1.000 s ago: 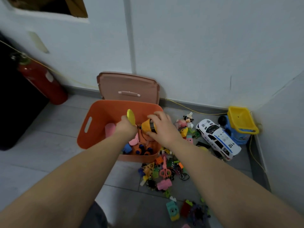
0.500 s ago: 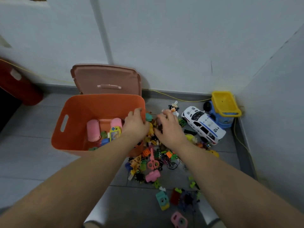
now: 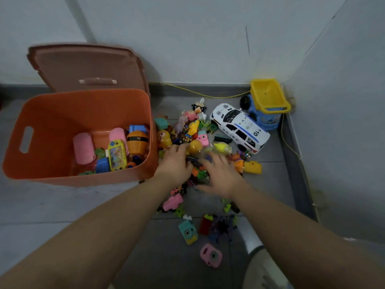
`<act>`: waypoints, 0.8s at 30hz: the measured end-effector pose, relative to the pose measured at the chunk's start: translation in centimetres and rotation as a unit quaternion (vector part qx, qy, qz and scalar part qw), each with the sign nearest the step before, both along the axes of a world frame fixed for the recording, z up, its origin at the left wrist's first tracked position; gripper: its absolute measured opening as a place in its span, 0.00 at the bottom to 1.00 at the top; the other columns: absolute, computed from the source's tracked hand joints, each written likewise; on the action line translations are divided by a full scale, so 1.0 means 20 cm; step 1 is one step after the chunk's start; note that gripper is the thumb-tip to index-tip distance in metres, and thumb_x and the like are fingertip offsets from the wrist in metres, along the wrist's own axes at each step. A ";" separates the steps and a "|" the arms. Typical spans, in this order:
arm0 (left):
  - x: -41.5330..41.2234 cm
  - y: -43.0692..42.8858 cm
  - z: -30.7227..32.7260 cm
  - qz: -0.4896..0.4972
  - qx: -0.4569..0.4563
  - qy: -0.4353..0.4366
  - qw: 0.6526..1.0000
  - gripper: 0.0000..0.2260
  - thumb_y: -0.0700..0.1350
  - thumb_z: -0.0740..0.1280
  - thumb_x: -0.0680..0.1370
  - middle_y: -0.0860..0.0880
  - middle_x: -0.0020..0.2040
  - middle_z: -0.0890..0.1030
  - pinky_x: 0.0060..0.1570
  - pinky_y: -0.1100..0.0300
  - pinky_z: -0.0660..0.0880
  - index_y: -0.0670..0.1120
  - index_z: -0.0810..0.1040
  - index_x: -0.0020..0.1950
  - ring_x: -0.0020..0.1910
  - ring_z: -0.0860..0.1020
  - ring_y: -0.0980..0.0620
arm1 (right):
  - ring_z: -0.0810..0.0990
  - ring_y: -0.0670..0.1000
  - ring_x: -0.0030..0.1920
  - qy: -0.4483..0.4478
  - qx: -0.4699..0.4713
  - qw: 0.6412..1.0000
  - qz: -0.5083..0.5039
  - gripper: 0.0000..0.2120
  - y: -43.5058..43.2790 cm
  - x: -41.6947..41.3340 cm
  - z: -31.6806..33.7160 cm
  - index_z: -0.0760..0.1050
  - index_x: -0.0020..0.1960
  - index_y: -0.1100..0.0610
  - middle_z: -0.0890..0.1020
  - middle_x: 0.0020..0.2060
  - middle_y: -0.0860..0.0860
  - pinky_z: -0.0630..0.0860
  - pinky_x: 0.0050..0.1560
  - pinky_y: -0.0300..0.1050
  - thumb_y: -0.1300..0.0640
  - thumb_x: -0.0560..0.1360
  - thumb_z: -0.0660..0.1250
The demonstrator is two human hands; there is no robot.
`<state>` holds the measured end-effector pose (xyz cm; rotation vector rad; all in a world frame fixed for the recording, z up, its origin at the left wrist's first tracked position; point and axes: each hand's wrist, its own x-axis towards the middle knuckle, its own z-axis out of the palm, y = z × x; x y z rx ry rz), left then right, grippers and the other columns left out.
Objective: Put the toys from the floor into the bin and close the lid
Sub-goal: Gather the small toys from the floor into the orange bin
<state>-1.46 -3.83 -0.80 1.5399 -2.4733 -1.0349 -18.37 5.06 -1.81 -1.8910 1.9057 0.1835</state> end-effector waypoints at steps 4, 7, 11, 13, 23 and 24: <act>0.13 0.06 -0.17 -0.107 -0.022 -0.077 0.991 0.32 0.55 0.66 0.76 0.43 0.72 0.64 0.65 0.45 0.71 0.51 0.59 0.78 0.71 0.64 0.41 | 0.42 0.57 0.80 -0.004 0.055 0.995 0.087 0.53 0.14 0.03 -0.14 0.46 0.79 0.43 0.44 0.80 0.51 0.46 0.70 0.79 0.23 0.65 0.65; 0.20 0.11 -0.26 -0.193 -0.030 -0.147 0.970 0.40 0.64 0.67 0.73 0.46 0.78 0.53 0.71 0.41 0.62 0.56 0.52 0.79 0.77 0.52 0.41 | 0.37 0.58 0.80 0.014 0.073 0.989 0.126 0.59 0.20 0.06 -0.22 0.40 0.80 0.41 0.37 0.80 0.51 0.40 0.67 0.82 0.19 0.60 0.64; 0.25 0.17 -0.33 -0.243 -0.011 -0.210 0.947 0.50 0.72 0.68 0.67 0.47 0.81 0.42 0.74 0.34 0.50 0.58 0.47 0.80 0.79 0.40 0.42 | 0.33 0.60 0.79 0.039 0.065 0.981 0.181 0.64 0.30 0.07 -0.30 0.31 0.79 0.41 0.32 0.79 0.52 0.39 0.66 0.83 0.15 0.57 0.59; 0.27 0.22 -0.35 -0.252 -0.012 -0.236 0.939 0.53 0.76 0.67 0.64 0.46 0.80 0.39 0.73 0.32 0.45 0.58 0.44 0.80 0.79 0.37 0.41 | 0.30 0.61 0.78 0.045 0.043 0.976 0.211 0.63 0.37 0.06 -0.32 0.29 0.78 0.41 0.30 0.78 0.53 0.38 0.65 0.83 0.14 0.58 0.56; 0.26 0.48 -0.47 -0.304 -0.083 -0.280 0.907 0.55 0.81 0.60 0.61 0.44 0.76 0.25 0.63 0.20 0.41 0.60 0.40 0.79 0.75 0.29 0.36 | 0.38 0.64 0.79 0.070 0.049 0.946 0.314 0.59 0.66 0.09 -0.48 0.38 0.80 0.42 0.38 0.79 0.57 0.38 0.63 0.86 0.22 0.62 0.64; 0.25 0.49 -0.49 -0.277 -0.076 -0.278 0.917 0.54 0.81 0.61 0.62 0.43 0.76 0.25 0.64 0.20 0.41 0.60 0.41 0.79 0.75 0.29 0.36 | 0.40 0.64 0.79 0.079 0.049 0.954 0.286 0.58 0.65 0.08 -0.47 0.41 0.81 0.43 0.41 0.80 0.58 0.40 0.64 0.85 0.21 0.62 0.63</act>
